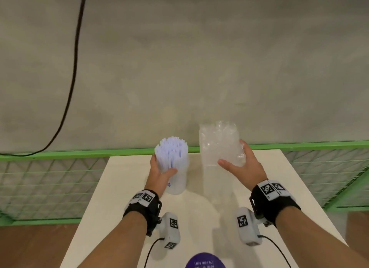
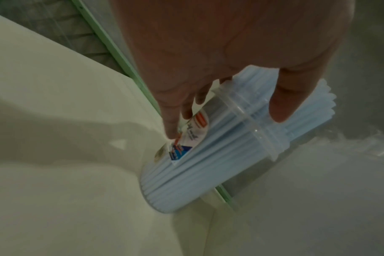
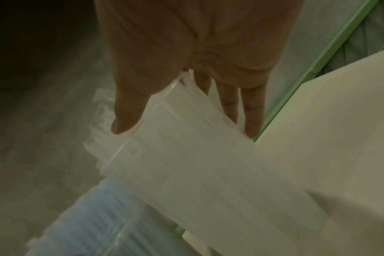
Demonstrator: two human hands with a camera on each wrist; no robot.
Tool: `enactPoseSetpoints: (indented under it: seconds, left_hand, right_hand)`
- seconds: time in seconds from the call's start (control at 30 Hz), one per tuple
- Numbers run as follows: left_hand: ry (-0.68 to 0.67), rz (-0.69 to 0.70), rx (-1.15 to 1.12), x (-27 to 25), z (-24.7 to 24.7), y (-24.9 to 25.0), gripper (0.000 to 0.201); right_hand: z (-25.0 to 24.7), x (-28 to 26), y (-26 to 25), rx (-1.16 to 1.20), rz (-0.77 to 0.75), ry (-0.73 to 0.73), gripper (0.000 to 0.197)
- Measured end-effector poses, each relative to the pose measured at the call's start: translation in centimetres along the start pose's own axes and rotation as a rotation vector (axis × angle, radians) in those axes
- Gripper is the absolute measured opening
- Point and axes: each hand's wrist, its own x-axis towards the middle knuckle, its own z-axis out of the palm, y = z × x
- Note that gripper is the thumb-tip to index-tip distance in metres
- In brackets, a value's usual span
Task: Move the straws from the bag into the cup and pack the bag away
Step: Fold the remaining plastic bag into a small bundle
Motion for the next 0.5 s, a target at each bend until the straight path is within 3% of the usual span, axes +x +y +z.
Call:
enactPoseSetpoints:
  seconds: [0.2, 0.5]
  left_hand:
    - [0.038, -0.005, -0.020, 3.6, 1.3, -0.3, 0.117]
    - [0.067, 0.002, 0.054, 6.7, 0.9, 0.1, 0.107]
  right_hand:
    - [0.9, 2.8, 0.3, 0.048, 0.012, -0.027, 0.122]
    - [2.3, 5.6, -0.6, 0.051, 0.024, -0.048, 0.121]
